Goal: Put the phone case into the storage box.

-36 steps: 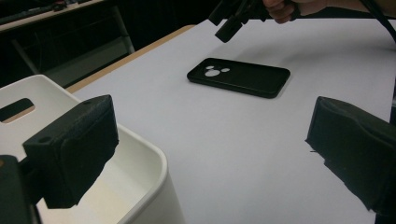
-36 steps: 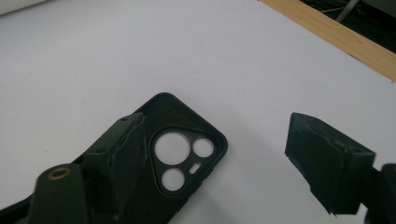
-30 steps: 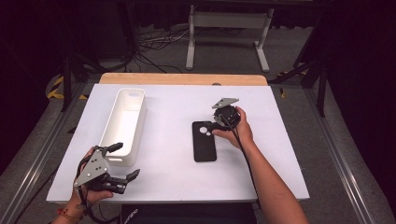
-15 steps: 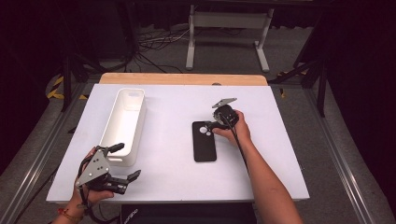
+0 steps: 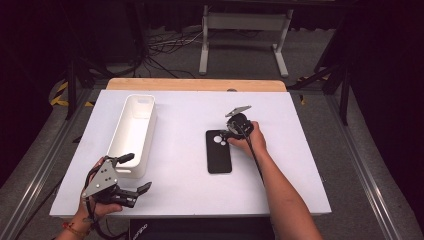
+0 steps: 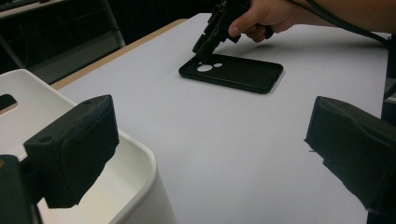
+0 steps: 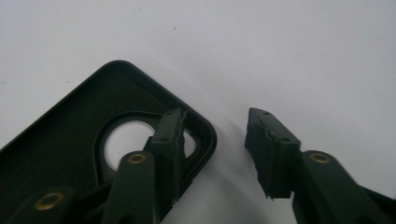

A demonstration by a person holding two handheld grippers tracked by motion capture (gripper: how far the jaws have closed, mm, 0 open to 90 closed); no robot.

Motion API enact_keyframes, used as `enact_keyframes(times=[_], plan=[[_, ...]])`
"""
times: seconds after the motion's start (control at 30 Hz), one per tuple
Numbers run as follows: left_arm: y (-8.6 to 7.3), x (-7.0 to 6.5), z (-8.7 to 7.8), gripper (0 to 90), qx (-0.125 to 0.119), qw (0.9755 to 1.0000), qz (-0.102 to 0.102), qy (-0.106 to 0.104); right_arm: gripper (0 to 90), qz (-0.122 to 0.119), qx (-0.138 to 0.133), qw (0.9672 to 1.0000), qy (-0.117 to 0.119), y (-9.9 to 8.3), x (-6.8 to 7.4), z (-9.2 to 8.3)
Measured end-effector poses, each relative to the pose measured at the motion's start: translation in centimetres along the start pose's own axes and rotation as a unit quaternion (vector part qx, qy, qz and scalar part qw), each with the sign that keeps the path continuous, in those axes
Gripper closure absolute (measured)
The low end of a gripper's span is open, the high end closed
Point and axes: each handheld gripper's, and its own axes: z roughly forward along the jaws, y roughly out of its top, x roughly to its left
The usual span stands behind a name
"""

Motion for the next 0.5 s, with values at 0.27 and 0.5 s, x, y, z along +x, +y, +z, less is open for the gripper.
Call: enact_keyframes(times=[0.27, 0.5], plan=[[-0.01, -0.11, 0.03, 3.2, 0.009, 0.9999, 0.003, -0.004, 77.1, 0.0, -0.005, 1.0, 0.006, -0.06, 0.26, 0.04], [-0.08, -0.19, 0.18, 3.2, 0.012, 0.9999, 0.008, -0.005, 79.8, -0.004, -0.011, 0.9999, 0.001, -0.22, 0.49, 0.05]])
